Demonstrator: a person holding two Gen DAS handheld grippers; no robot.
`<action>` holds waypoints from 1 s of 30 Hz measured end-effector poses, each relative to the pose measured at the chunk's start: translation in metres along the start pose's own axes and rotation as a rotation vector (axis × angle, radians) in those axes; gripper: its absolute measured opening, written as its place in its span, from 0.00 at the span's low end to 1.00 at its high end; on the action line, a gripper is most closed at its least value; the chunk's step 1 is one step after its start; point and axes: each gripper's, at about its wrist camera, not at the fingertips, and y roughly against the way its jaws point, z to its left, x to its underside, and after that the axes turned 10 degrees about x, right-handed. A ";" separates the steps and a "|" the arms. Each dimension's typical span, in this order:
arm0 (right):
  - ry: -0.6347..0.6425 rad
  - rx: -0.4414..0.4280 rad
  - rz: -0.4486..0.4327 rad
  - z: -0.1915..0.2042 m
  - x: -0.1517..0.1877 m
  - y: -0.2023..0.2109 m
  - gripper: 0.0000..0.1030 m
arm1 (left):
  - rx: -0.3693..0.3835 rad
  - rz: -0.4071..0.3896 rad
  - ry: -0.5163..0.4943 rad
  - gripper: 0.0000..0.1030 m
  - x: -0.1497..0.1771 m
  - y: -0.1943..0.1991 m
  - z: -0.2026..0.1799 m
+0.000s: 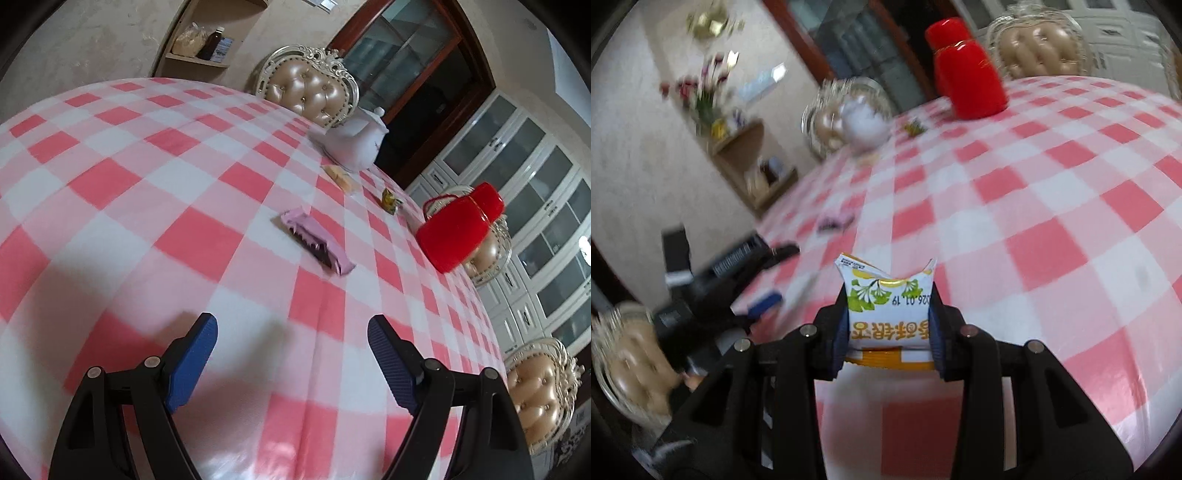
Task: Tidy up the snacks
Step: 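Grasp the pink wrapped bar with the left tool while the right holds the chip bag, then carry the pink bar and chip bag toward the white box with both tools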
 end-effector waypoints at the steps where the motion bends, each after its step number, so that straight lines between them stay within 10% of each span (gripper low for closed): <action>1: -0.002 0.020 -0.052 -0.002 -0.005 0.005 0.39 | -0.006 -0.001 0.020 0.82 -0.005 -0.008 -0.003; 8: -0.041 0.013 -0.111 -0.009 -0.013 0.008 0.40 | -0.245 -0.016 0.080 0.82 -0.046 -0.089 -0.028; 14: -0.059 -0.006 -0.085 -0.012 -0.012 0.006 0.40 | -0.453 0.082 -0.115 0.82 -0.047 -0.128 -0.054; 18: -0.113 -0.008 -0.062 -0.026 -0.009 0.007 0.40 | -0.434 0.064 -0.177 0.70 -0.037 -0.105 -0.045; 20: -0.124 -0.012 -0.058 -0.027 -0.008 0.008 0.40 | -0.416 0.077 -0.194 0.43 -0.043 -0.101 -0.038; 30: -0.121 -0.007 -0.043 -0.027 -0.007 0.007 0.41 | -0.272 0.146 -0.225 0.38 -0.066 -0.096 -0.013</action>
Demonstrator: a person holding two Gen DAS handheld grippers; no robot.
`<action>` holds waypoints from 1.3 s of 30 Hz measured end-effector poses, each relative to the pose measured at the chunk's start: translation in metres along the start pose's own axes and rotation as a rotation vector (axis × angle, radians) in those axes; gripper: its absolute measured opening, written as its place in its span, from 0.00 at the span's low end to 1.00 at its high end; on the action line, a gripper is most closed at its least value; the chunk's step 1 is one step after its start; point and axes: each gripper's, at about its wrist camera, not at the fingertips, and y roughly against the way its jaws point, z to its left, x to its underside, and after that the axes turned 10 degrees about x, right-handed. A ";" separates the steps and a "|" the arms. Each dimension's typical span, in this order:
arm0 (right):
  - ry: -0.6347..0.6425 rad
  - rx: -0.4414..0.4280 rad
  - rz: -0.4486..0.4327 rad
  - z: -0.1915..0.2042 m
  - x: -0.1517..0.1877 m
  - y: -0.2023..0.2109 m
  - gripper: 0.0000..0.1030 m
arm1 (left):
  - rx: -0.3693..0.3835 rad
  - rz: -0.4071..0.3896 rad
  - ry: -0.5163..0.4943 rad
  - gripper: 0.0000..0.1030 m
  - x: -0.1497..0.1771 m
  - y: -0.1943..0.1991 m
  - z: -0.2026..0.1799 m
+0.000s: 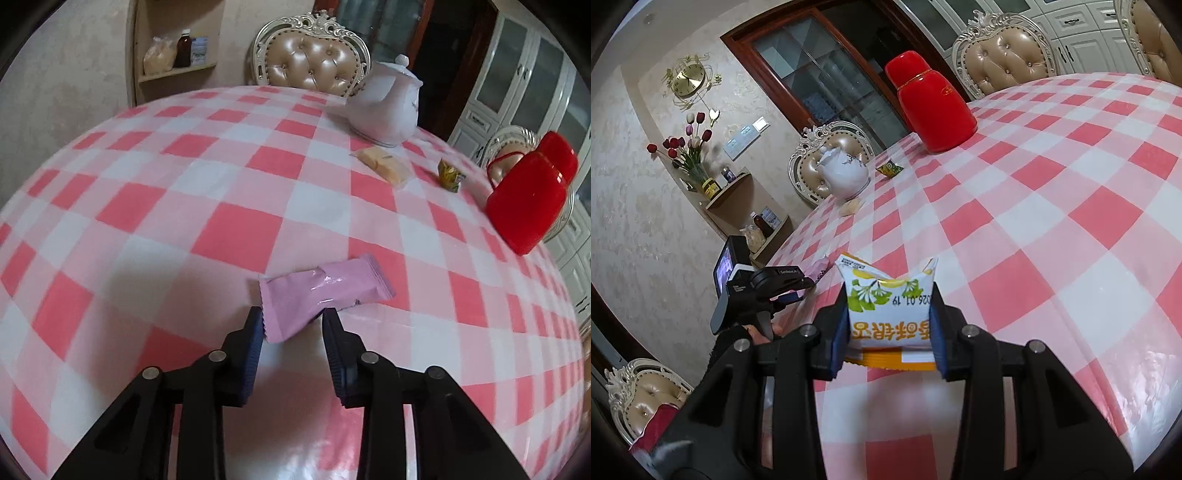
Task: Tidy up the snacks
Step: 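Carry the pink bar and chip bag toward the white box with both tools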
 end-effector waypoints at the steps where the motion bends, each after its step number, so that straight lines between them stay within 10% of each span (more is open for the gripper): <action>1: 0.005 0.001 0.002 0.001 0.000 -0.001 0.41 | 0.003 0.009 -0.015 0.49 -0.003 -0.003 -0.002; 3: 0.013 0.001 0.005 0.003 0.001 -0.002 0.41 | -0.016 0.008 -0.039 0.66 -0.009 -0.007 -0.008; 10: 0.026 0.007 0.013 0.005 0.001 -0.004 0.42 | -0.062 0.076 -0.253 0.68 -0.018 -0.032 -0.030; 12: 0.030 0.010 0.014 0.006 0.001 -0.005 0.42 | -0.020 0.055 -0.304 0.62 -0.012 -0.028 -0.031; 14: 0.038 0.011 0.017 0.008 0.002 -0.005 0.42 | 0.022 0.053 -0.311 0.35 -0.009 -0.022 -0.030; 17: 0.042 0.009 0.017 0.008 0.002 -0.005 0.42 | 0.041 0.046 -0.341 0.34 -0.003 -0.019 -0.032; 39: 0.122 -0.061 0.084 0.018 0.010 -0.009 0.42 | 0.194 -0.114 -0.057 0.34 0.136 0.139 0.017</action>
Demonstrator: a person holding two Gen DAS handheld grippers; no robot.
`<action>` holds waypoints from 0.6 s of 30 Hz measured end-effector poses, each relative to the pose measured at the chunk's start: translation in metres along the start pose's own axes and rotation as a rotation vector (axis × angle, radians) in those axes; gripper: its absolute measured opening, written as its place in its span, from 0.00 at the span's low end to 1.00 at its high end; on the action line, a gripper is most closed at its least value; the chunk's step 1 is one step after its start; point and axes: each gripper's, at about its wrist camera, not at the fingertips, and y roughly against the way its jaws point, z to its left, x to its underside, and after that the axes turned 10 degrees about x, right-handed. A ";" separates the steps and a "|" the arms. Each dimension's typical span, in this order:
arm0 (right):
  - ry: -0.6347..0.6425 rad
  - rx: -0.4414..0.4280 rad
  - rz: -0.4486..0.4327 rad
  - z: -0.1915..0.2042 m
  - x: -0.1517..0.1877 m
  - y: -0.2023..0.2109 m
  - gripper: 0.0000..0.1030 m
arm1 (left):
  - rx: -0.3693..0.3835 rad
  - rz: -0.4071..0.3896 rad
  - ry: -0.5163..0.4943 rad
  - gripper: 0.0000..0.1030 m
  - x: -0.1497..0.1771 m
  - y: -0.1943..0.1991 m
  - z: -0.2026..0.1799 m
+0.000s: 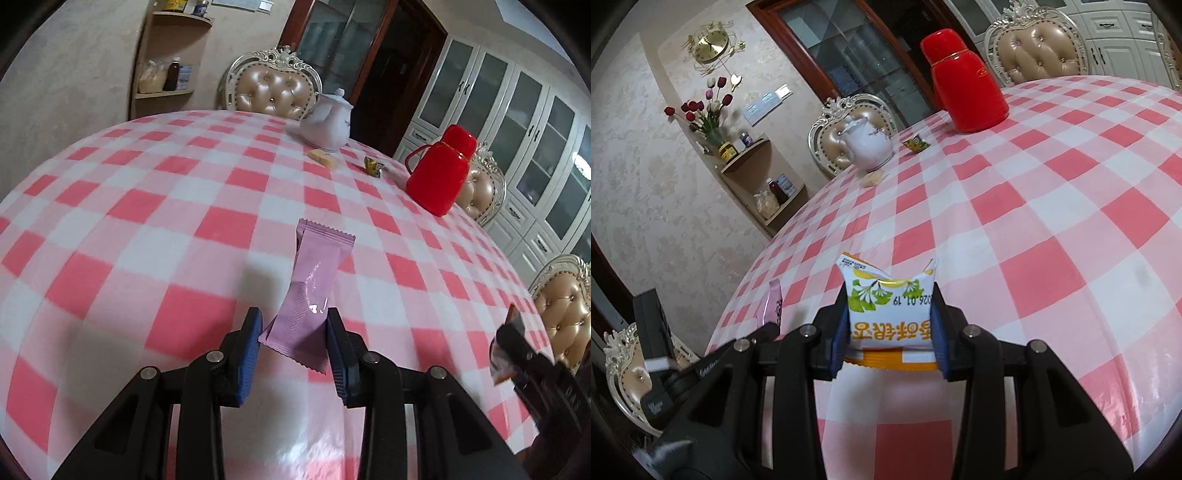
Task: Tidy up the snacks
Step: 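Carry the pink bar and chip bag toward the white box with both tools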
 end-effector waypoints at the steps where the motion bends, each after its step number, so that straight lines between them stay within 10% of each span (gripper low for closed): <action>1: 0.009 -0.002 0.002 0.002 0.001 0.000 0.42 | 0.008 0.002 0.012 0.34 0.003 0.002 0.001; 18: 0.100 -0.105 0.005 0.024 0.026 0.021 0.42 | 0.008 -0.061 0.047 0.35 0.038 0.063 0.016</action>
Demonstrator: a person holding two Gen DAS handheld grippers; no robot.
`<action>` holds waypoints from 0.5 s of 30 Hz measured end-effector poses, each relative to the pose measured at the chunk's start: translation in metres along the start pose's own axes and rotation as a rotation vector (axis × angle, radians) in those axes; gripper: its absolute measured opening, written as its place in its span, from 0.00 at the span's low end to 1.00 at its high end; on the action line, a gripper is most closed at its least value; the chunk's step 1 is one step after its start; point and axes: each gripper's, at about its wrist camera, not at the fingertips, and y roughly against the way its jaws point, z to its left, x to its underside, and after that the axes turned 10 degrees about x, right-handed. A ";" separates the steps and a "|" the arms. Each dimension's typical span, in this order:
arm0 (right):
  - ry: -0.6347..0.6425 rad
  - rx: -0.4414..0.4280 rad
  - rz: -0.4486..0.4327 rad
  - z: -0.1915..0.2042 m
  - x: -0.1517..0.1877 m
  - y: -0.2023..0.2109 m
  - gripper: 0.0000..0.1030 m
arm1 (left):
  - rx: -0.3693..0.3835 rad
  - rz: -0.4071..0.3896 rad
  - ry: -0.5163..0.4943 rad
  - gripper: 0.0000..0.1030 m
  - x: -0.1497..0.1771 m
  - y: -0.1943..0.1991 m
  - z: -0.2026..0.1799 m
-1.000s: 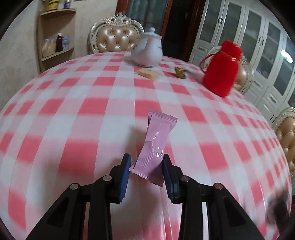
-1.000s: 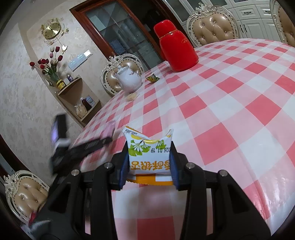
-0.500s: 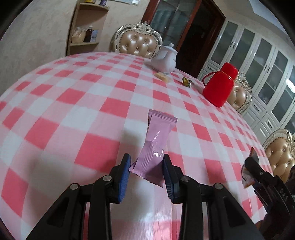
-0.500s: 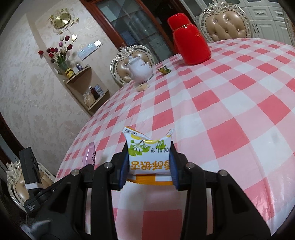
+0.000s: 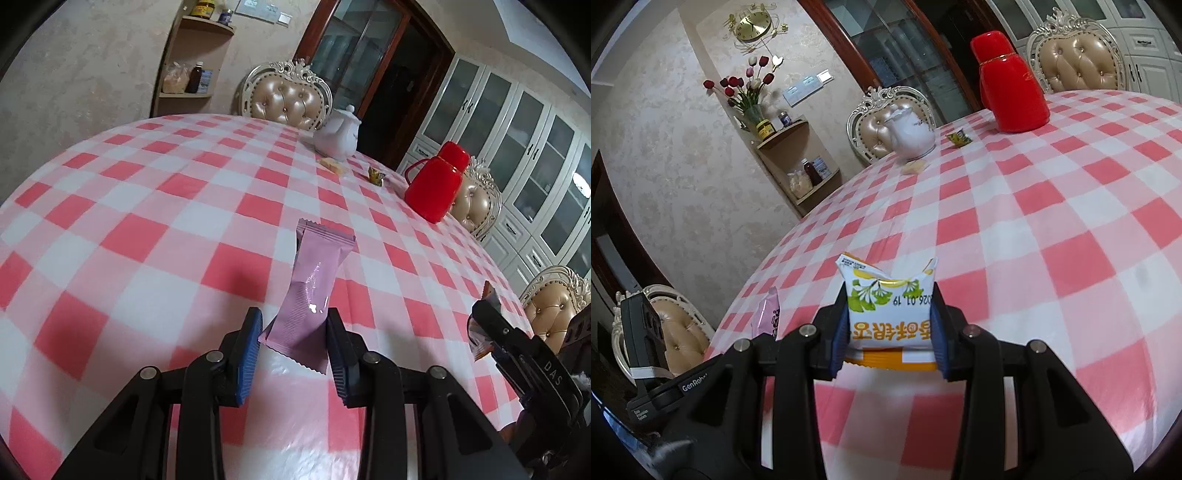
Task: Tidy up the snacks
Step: 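Carry the pink bar and chip bag toward the white box with both tools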
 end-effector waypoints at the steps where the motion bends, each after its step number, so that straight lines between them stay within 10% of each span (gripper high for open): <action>1: -0.003 -0.003 0.006 0.001 0.002 0.002 0.42 | -0.003 -0.005 0.000 0.35 0.002 0.004 0.001; 15: 0.009 -0.102 0.097 0.044 0.046 0.022 0.41 | -0.032 -0.059 0.023 0.35 0.030 0.055 0.024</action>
